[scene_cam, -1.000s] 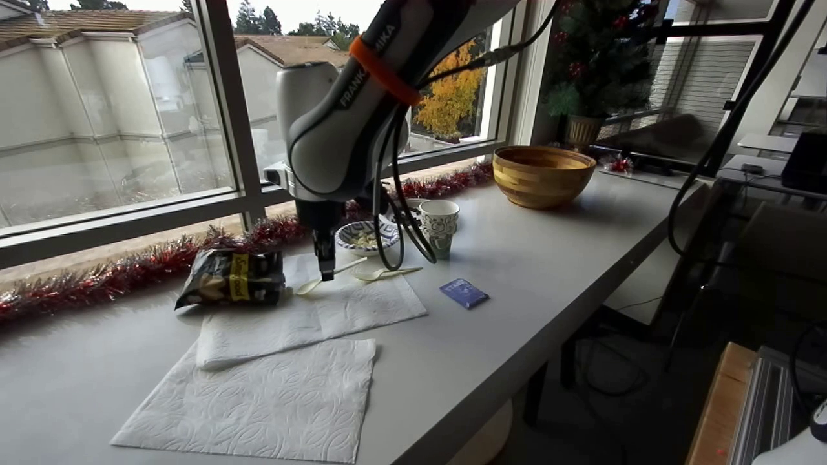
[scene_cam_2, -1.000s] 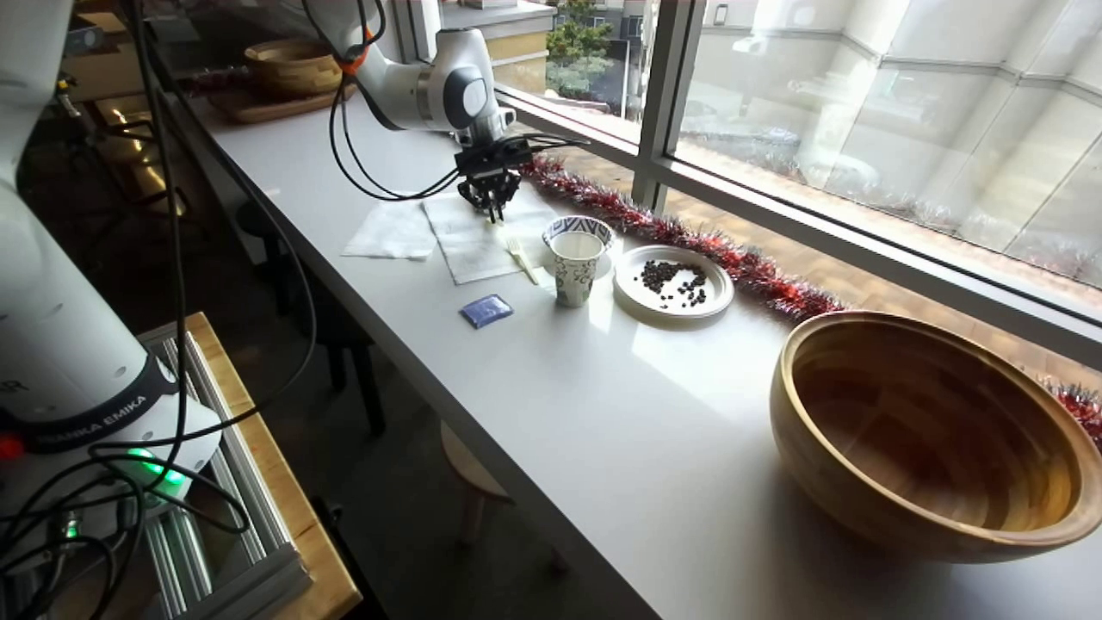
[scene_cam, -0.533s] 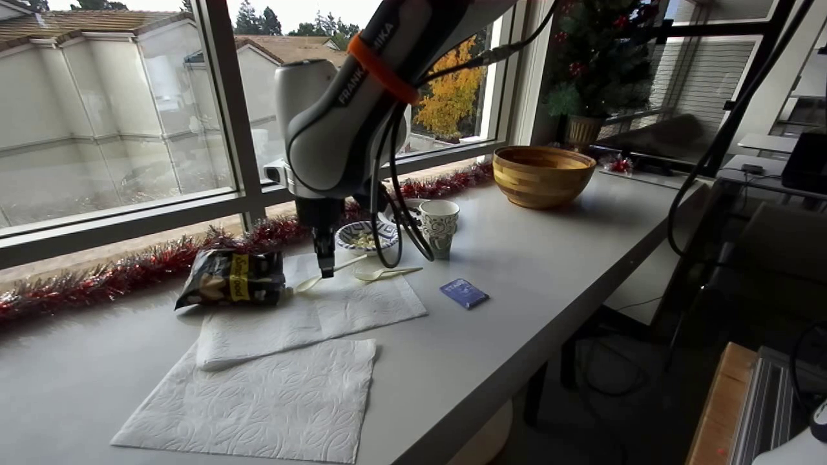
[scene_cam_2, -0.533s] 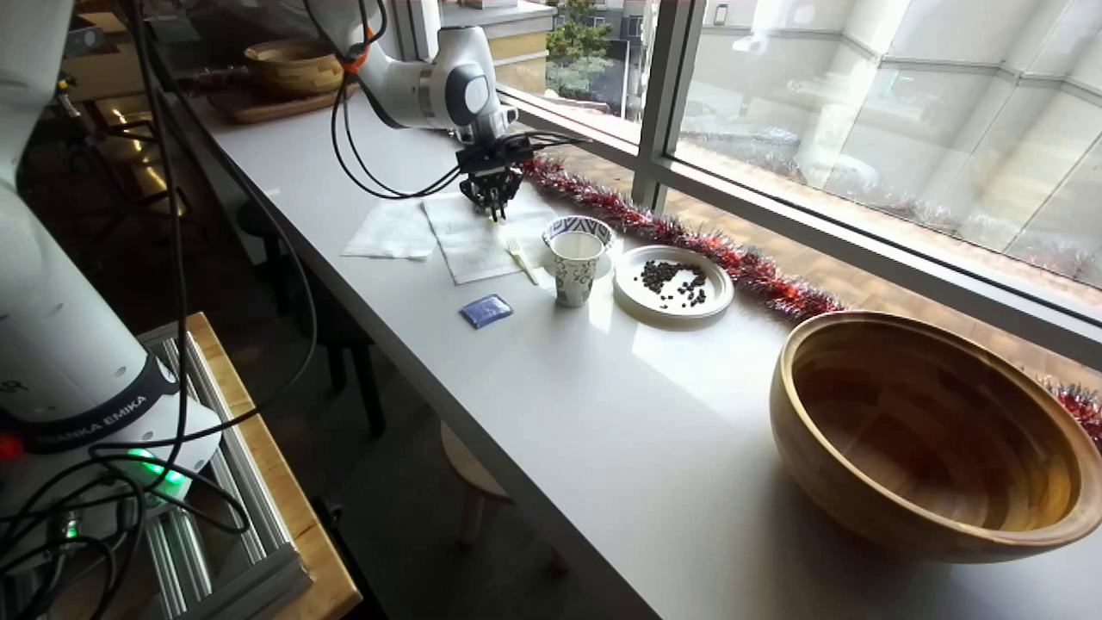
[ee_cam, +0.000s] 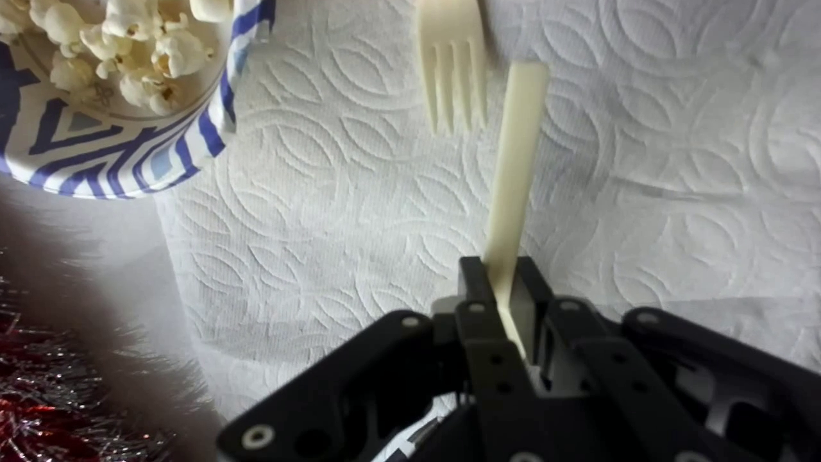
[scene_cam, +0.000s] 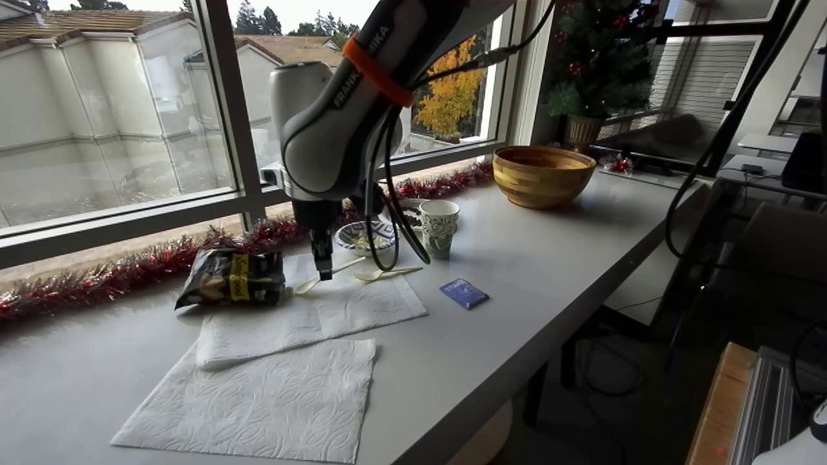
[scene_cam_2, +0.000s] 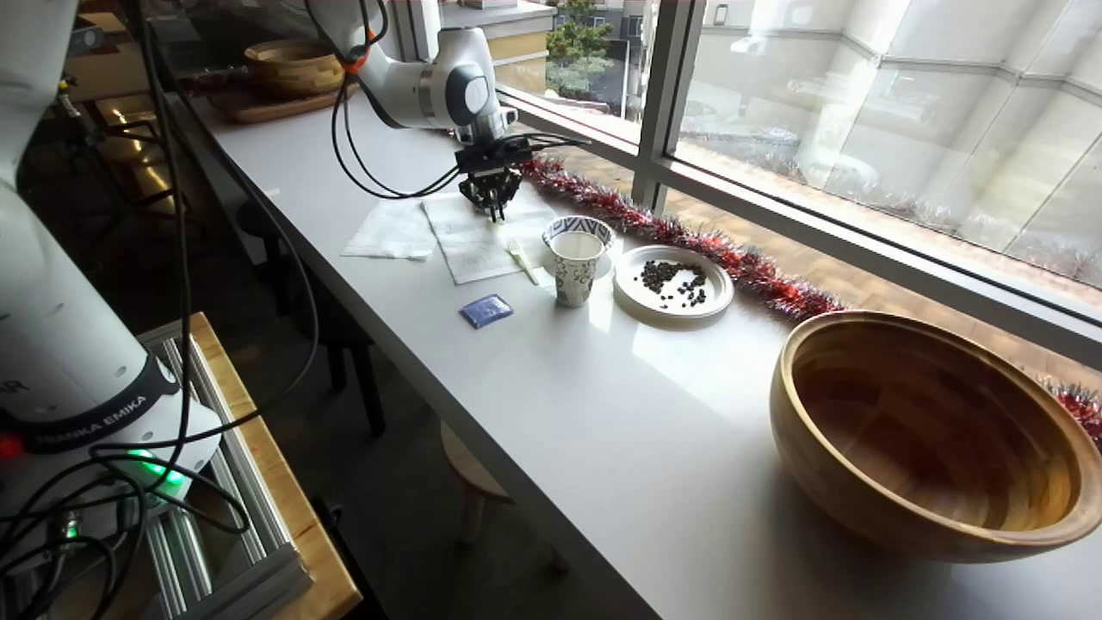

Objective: Use the spoon to put some of the contents of the black packet into the white plate with blue markings

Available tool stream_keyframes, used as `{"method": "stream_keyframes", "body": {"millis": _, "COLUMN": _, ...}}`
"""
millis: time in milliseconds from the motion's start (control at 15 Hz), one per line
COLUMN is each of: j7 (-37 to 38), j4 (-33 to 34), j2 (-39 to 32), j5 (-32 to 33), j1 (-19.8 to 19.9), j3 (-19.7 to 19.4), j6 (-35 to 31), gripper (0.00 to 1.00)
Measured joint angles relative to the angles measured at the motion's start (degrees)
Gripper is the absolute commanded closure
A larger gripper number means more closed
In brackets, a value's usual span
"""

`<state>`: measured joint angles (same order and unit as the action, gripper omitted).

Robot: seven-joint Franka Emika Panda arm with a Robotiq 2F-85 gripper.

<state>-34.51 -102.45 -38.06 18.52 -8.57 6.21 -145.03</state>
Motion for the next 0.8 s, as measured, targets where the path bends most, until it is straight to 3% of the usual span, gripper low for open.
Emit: {"method": "stream_keyframes", "body": {"millis": 800, "j7": 0.63, "j4": 1.66, "j2": -1.66, "j5": 0.0, "j1": -0.29, "j3": 0.49, "j6": -1.21, "gripper": 0.97}}
